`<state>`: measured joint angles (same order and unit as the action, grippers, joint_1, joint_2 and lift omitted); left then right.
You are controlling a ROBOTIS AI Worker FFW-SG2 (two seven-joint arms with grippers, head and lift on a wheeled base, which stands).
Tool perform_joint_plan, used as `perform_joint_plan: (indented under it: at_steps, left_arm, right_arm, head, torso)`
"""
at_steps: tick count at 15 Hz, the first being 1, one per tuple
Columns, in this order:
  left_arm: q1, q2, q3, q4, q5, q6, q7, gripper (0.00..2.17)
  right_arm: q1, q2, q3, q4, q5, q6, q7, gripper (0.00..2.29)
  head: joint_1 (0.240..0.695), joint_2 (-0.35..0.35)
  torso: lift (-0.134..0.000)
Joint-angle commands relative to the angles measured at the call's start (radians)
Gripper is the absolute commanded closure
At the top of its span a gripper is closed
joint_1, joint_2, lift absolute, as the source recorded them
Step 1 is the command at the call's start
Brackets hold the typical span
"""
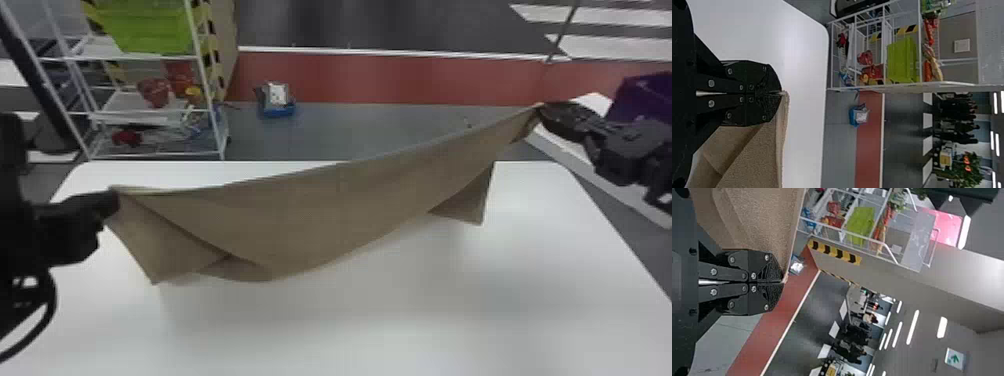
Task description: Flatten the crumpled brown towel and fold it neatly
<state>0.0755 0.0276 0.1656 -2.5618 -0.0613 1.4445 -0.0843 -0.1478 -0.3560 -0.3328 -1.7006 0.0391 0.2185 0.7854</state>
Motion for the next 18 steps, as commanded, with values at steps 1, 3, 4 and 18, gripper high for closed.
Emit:
perform_joint_plan:
  at_steps: [1,3,4,18]
  left_arm:
    - [-0.200,0.000,-0.011,0.163,0.026,-0.040,0.012,1.79]
    - [-0.336,0.000,-0.015,0.295,0.026,-0.092,0.018,1.79]
    - [-0.381,0.000,-0.028,0.342,0.026,-0.132,0.024,1.79]
    - [0.003,0.005,0.147,0.089,0.138,-0.322,0.012,1.78]
  right_arm:
    - [-0.105,0.003,0.029,0.082,-0.013,-0.004,-0.026,1.32]
    - [-0.165,0.002,0.038,0.122,-0.005,0.002,-0.038,1.32]
    - [-0.190,0.000,0.041,0.142,-0.001,-0.001,-0.052,1.32]
    - [0.214,-0.069,-0.106,0.018,-0.065,-0.277,0.038,1.32]
  head:
    - [0.634,-0.064]
    - [0.581,-0.065]
    - [0.552,-0.065]
    - [0.515,-0.105]
  torso:
    - [-0.124]
    - [-0.124]
    - [-0.124]
    - [-0.124]
